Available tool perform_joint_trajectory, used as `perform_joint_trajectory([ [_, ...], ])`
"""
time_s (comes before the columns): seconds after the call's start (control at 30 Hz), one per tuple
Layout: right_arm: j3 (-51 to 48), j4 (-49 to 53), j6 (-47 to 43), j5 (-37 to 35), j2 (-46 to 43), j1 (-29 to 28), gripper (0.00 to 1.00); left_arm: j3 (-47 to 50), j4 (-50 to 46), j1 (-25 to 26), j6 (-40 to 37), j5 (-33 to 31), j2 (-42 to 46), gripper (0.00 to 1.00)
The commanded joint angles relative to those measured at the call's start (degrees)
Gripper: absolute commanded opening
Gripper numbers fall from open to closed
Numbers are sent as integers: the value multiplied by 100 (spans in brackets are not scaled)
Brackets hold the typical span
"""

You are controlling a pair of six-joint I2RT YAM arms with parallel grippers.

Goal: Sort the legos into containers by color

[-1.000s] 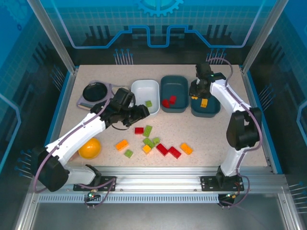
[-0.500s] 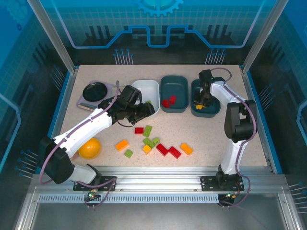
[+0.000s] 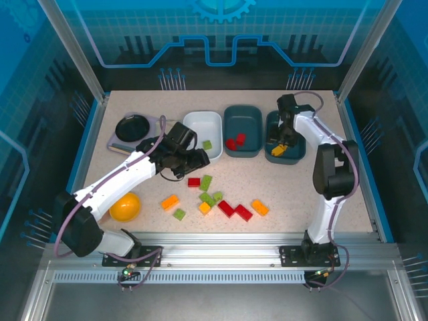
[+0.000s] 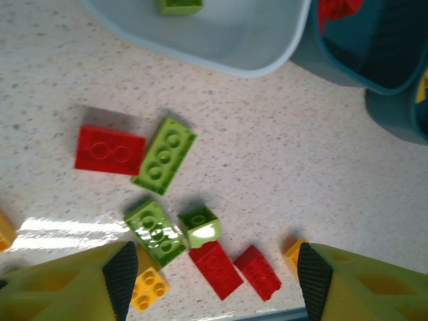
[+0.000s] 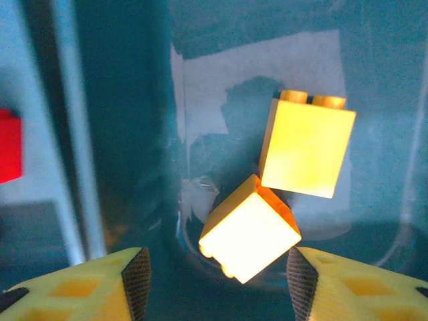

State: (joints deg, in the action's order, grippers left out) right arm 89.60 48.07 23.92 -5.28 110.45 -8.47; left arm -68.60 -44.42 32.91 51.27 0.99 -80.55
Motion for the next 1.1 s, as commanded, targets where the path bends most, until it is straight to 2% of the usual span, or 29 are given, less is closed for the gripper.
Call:
perform_joint_trajectory([
  [0.0, 264, 149, -179, -326, -869, -303, 59, -84, -714, 42, 197, -311, 111, 68],
  [0.17, -762, -545, -291, -405, -2237, -1021, 61, 155, -636, 76, 126, 77, -134, 62],
  [0.3, -1764, -924, -151, -30, -3081, -1638, 61, 294, -420, 361, -212, 315, -590, 56],
  [0.37, -2265, -1076, -67, 154, -3434, -1956, 62, 303, -336, 515, -338, 329, -869, 55],
  [0.47, -2812, -1206, 83, 437, -3847, -2277, 63, 285, -222, 581, -419, 224, -1256, 60],
  [0.7, -3613, -1235, 393, 642, -4525, -2519, 64, 53, -182, 581, -758, -99, -2018, 66],
  [1.07, -3643, -1168, 534, 502, -4674, -2547, 64, -383, -142, 506, -1251, -408, -2654, 67],
])
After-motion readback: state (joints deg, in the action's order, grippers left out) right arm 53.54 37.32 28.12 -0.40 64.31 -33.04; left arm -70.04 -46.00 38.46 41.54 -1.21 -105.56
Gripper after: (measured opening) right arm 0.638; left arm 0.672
